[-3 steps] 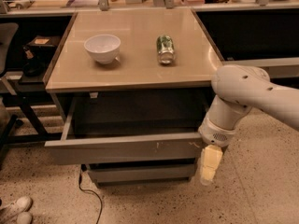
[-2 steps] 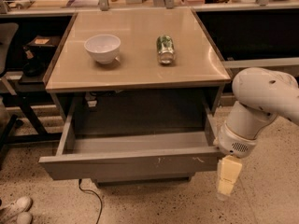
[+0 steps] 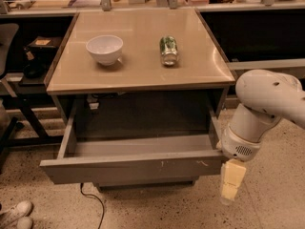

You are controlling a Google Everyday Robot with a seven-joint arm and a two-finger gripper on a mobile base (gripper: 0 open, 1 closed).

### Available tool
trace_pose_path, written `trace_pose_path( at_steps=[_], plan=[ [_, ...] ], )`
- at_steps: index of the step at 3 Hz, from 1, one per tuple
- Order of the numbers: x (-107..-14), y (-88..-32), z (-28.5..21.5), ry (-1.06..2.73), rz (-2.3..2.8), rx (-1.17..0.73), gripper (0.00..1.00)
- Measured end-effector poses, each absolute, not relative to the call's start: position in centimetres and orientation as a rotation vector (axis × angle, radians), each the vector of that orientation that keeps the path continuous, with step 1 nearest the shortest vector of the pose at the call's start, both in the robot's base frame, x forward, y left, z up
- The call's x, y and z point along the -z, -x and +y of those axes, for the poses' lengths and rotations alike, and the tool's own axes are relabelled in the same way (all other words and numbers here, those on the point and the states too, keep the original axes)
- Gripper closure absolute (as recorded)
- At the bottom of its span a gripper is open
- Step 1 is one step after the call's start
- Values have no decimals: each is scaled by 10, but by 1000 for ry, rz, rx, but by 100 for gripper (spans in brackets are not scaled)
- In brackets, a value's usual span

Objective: Open top drawer

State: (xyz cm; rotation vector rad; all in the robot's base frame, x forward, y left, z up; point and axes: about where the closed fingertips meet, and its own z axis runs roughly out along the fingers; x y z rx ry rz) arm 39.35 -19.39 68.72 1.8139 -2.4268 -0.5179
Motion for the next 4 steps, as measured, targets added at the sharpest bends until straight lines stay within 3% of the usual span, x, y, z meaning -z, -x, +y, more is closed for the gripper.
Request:
trace_pose_path(
  at_steps=[4],
  plan=[
    [-701,-335,-243,-1703,-2446,544,0]
  ],
)
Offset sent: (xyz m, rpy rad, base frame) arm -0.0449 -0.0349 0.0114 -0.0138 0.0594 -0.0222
